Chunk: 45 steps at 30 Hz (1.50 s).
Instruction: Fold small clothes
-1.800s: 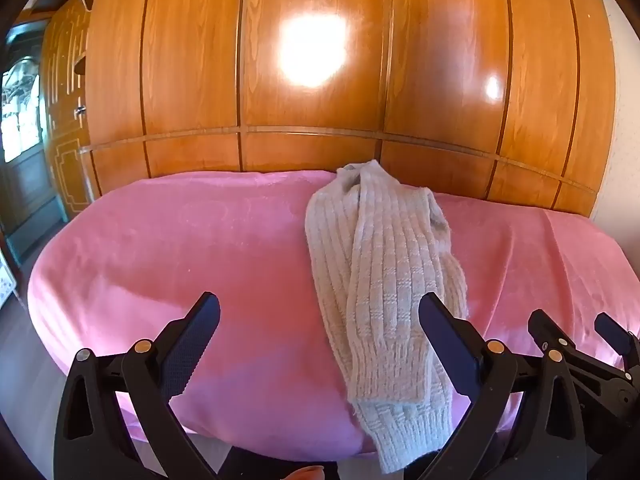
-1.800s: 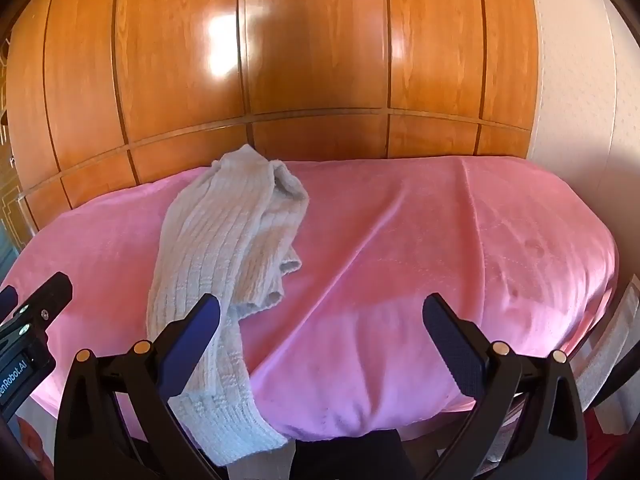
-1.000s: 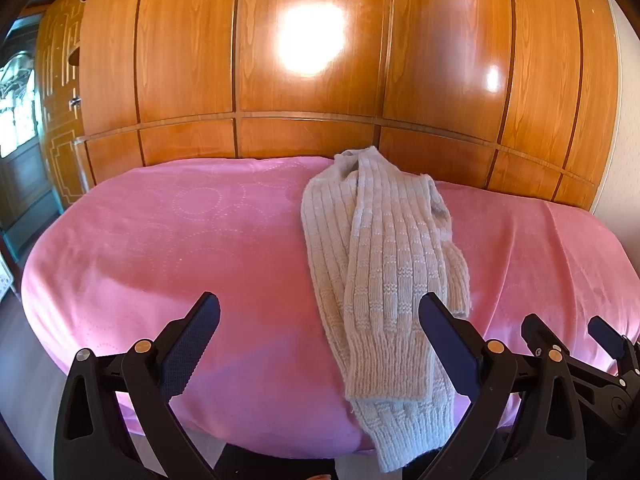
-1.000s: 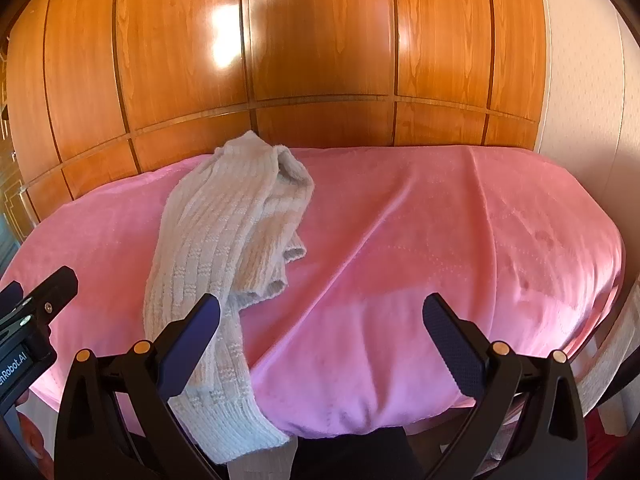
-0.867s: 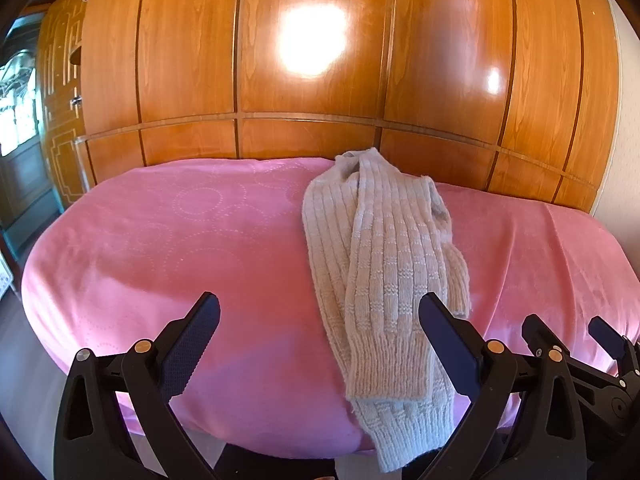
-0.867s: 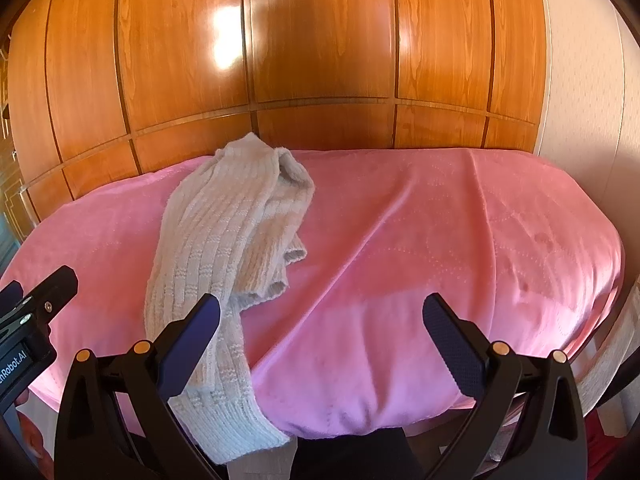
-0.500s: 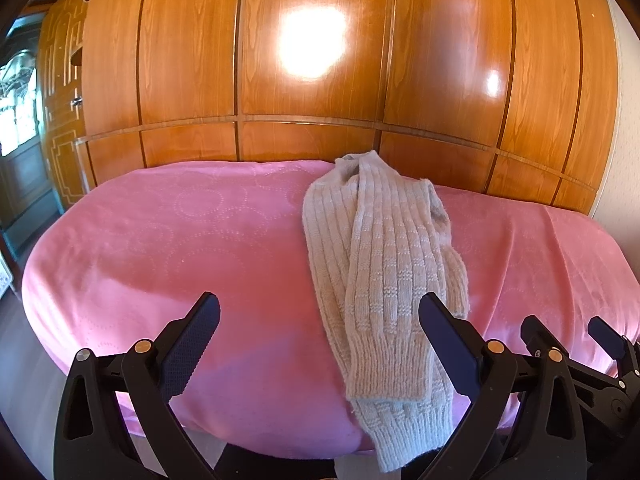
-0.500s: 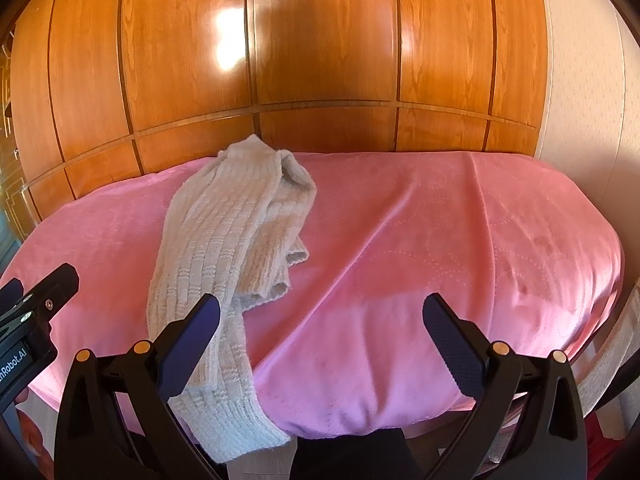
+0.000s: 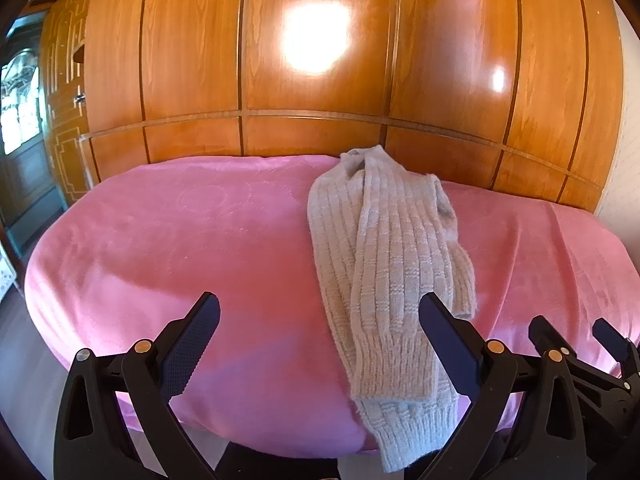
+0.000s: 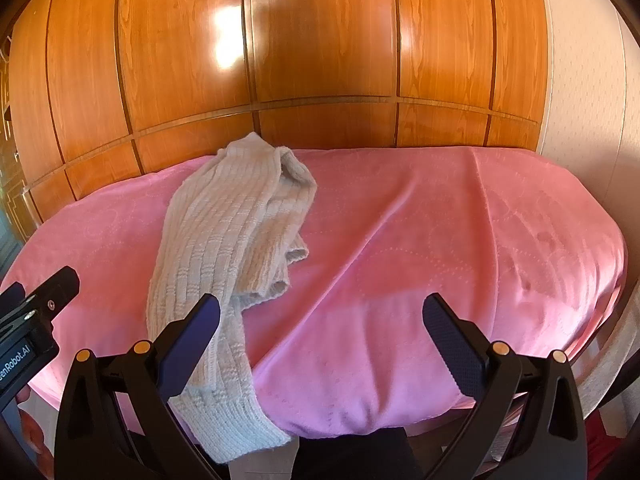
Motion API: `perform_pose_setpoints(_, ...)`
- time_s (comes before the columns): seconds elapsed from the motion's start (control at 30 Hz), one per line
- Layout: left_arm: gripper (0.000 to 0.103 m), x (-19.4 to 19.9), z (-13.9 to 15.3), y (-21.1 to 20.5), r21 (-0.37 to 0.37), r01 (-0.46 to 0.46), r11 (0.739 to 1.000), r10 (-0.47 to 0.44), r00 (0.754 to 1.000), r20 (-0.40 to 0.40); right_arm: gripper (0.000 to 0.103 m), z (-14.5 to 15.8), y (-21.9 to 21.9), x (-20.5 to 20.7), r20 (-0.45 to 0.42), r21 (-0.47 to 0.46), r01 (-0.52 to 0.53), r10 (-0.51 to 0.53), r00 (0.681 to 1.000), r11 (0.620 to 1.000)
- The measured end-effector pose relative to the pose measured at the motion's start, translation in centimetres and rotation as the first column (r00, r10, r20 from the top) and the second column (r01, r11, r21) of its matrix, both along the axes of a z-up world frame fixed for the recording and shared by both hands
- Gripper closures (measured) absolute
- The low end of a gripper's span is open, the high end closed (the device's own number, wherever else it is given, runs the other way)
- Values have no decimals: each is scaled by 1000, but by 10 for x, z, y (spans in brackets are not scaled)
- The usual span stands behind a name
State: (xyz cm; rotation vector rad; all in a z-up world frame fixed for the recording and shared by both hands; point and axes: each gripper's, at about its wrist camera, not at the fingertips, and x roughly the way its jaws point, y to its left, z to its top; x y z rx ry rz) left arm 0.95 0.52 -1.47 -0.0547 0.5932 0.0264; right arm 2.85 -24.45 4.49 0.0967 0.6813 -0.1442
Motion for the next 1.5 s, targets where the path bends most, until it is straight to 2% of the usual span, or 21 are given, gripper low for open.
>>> perform_pose_setpoints(0.23,4,6,-4,7,9,-34,999,34,999,-27,2,-7,0,5,-30,38,-37,38,999,999)
perform_pose_setpoints(0.57,4,11,-5,5,15,-37,999,38,999,-39,2,-10,1,10,-58,44,-69,72,996,997)
perform_pose_setpoints(0.63,4,11,-4,5,14,-35,999,35,999,-40,2,-11,-1,11,-67,69,-78,82,994,995)
perform_pose_setpoints(0.83,4,15,-5,5,14,-36,999,37,998,-56,2,-9,1,11,-45,82,-111,115,992,990)
perform_pose_setpoints(1.37,4,32,-16,7,18,-50,999,52,993,-105,2,-15,0,22,-60,101,-125,131,990,987)
perform_pose_setpoints(1.43,4,35,-17,9,17,-57,998,59,992,-112,5,-15,0,25,-57,103,-136,142,988,985)
perform_pose_setpoints(1.5,4,41,-19,13,10,-57,998,58,990,-126,17,-15,1,31,-62,108,-159,167,984,981)
